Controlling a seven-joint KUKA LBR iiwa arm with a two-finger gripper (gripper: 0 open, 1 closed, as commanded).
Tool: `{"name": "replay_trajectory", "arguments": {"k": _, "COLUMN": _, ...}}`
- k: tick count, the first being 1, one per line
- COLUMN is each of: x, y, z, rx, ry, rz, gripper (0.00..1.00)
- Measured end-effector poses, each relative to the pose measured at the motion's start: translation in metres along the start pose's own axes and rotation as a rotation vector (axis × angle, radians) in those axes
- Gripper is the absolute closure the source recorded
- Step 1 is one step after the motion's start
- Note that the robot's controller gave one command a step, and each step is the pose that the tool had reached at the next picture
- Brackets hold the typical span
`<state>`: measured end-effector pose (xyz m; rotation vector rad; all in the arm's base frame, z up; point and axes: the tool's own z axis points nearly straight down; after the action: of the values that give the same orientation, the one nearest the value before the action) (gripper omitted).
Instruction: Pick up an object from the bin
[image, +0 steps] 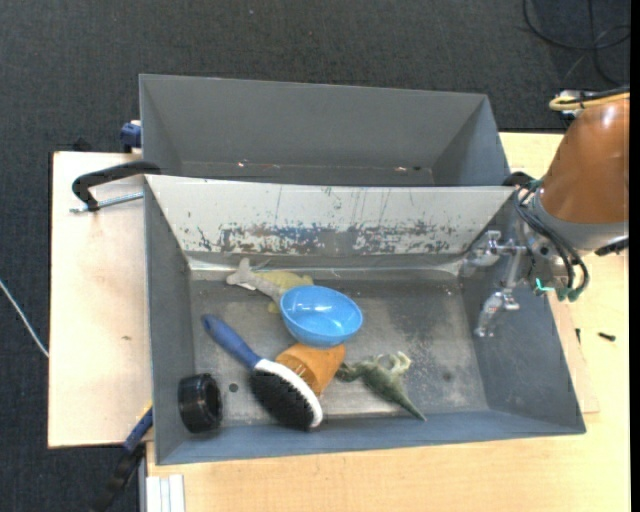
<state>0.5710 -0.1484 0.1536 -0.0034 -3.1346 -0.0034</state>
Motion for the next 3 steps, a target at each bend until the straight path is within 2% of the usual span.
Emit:
{"name": "replay_trajectory", "arguments": {"k": 1, "x": 0.070, "y": 0.054, "z": 0.085, "rx": 0.000, "ry": -0.008, "rz": -0.206, "gripper": 0.00}}
{"name": "replay_trajectory", "arguments": {"k": 2, "x": 0.078, "y": 0.126, "z": 0.082, "rx": 0.003, "ry": -0.011, "rz": -0.481, "gripper": 0.00}}
{"name": "replay_trajectory", "arguments": {"k": 3, "x": 0.077, "y": 0.126, "z": 0.082, "rx": 0.004, "ry": -0.016, "rz": -0.480, "gripper": 1.00}}
